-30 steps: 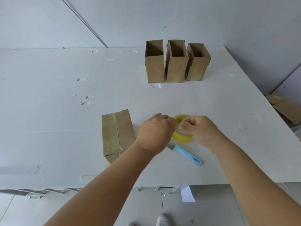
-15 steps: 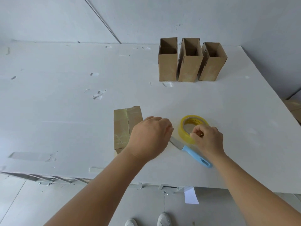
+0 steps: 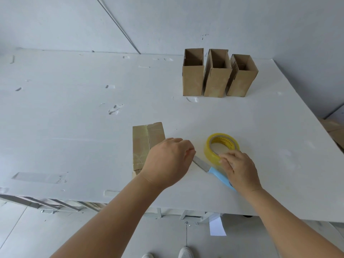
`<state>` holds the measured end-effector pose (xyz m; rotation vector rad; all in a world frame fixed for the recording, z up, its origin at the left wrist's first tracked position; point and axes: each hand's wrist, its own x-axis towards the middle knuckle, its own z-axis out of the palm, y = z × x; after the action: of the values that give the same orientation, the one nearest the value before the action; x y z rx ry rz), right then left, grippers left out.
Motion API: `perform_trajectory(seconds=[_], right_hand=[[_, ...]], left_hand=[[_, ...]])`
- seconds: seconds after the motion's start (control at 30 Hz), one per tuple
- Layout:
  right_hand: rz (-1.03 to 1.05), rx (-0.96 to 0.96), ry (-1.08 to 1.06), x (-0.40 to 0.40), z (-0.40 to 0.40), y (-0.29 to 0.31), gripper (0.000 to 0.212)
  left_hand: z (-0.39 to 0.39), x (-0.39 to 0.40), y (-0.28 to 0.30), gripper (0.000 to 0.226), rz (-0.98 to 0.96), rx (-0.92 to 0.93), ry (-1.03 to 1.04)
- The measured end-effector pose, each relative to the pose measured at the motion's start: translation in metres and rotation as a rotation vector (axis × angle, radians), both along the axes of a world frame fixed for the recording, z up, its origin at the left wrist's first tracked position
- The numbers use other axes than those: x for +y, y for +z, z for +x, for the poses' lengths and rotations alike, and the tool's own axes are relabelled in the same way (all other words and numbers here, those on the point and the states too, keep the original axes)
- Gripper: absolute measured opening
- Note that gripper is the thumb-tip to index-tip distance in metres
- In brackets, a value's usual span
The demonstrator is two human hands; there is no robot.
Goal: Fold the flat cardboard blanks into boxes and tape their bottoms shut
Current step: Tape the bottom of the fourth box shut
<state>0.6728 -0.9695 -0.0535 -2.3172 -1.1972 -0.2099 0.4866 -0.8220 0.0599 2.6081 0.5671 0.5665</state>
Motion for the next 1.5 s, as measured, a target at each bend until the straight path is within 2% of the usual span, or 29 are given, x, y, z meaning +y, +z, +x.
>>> perform_trajectory(seconds=[0.07, 0.13, 0.3, 0.37, 0.47, 0.63, 0.8, 1.0, 1.2, 1.37, 1.5], right_hand=[[0.049, 0.137, -0.089, 0.004, 0.000, 0.005, 0.016], [0.052, 0.174, -0.161, 0.011, 0.001, 0.009, 0.019], [-0.136, 0.047, -0.260, 0.028, 0.010, 0.014, 0.022], [-0.230, -0.019, -0.224, 0.029, 0.013, 0.013, 0.021], [-0.323, -0.003, -0.173, 0.028, 0.015, 0.015, 0.022], [-0.229, -0.002, -0.102, 0.016, 0.013, 0.014, 0.019], [-0.085, -0.069, -0.022, 0.005, 0.011, 0.005, 0.003], [-0.028, -0.254, 0.077, -0.001, 0.004, -0.003, 0.023], [-0.153, -0.344, 0.073, -0.015, -0.005, -0.019, 0.060], [-0.177, -0.340, 0.043, -0.019, -0.011, -0.020, 0.067], [-0.147, -0.319, 0.037, -0.020, -0.012, -0.018, 0.059]], left_hand=[[0.000, -0.001, 0.001, 0.020, -0.005, -0.004, -0.007], [-0.001, -0.002, 0.002, 0.024, -0.008, -0.009, -0.016], [-0.007, -0.002, 0.002, 0.024, 0.006, -0.022, -0.031], [-0.010, -0.002, 0.002, 0.024, 0.011, -0.020, -0.026], [-0.014, -0.001, 0.002, 0.025, 0.017, -0.027, -0.018], [-0.021, 0.009, -0.001, 0.023, 0.040, -0.067, 0.021], [-0.029, 0.015, -0.012, 0.029, 0.144, -0.097, 0.001], [-0.033, 0.018, -0.017, 0.026, 0.195, -0.126, -0.020], [-0.042, 0.022, -0.022, 0.026, 0.210, -0.098, -0.087], [-0.052, 0.029, -0.032, 0.027, 0.225, -0.052, -0.136], [-0.055, 0.031, -0.037, 0.027, 0.225, -0.067, -0.115]])
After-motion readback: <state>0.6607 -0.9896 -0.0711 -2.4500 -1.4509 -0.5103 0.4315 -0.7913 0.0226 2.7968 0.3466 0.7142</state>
